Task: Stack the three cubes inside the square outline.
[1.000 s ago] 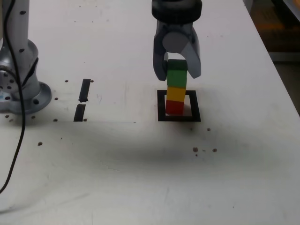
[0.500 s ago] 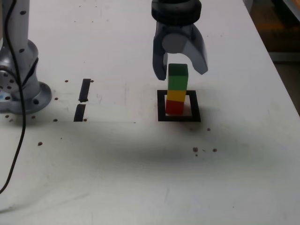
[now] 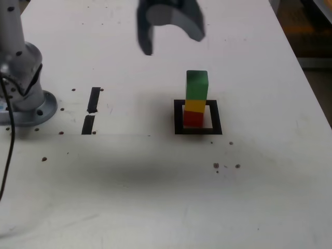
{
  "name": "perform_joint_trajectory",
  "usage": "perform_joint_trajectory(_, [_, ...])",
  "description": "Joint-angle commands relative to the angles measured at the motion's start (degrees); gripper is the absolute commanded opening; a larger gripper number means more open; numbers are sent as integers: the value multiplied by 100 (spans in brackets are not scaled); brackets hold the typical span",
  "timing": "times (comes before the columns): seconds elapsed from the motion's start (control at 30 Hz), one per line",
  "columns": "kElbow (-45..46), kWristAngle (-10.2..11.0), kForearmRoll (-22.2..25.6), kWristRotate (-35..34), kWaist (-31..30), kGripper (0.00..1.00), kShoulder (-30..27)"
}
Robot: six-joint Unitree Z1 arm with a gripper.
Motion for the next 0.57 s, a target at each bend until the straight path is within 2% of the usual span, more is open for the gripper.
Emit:
perform_joint_trajectory(0.0, [201, -41, -19, -64, 37, 96, -137])
perform_joint_trajectory(0.27, [1326, -383, -377, -258, 64, 99, -503])
perform_joint_trajectory(0.53, [2716, -780, -1525, -299, 64, 99, -716])
